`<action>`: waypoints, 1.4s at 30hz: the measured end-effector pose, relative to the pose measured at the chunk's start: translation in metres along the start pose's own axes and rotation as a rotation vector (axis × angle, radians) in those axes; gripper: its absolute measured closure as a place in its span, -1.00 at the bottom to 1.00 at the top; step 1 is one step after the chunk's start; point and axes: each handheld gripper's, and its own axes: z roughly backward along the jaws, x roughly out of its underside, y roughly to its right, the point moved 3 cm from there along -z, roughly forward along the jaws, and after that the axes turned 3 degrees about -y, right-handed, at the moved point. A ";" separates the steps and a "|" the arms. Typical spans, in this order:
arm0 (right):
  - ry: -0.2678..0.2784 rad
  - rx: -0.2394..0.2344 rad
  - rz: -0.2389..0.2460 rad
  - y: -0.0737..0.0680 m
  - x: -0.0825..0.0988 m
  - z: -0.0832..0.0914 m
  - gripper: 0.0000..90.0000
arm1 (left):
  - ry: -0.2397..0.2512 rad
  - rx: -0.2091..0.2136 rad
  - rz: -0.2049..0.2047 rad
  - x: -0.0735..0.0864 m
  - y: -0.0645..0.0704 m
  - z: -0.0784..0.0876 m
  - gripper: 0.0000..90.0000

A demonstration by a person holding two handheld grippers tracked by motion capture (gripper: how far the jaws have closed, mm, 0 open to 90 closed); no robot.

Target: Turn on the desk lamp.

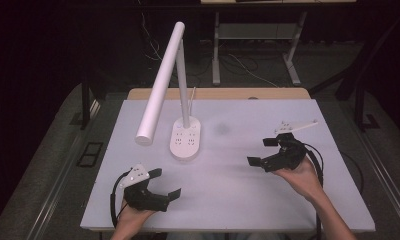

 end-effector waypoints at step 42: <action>-0.044 0.004 0.067 -0.002 -0.078 -0.062 -0.99 | 0.002 -0.001 -0.001 0.000 0.000 0.001 -1.00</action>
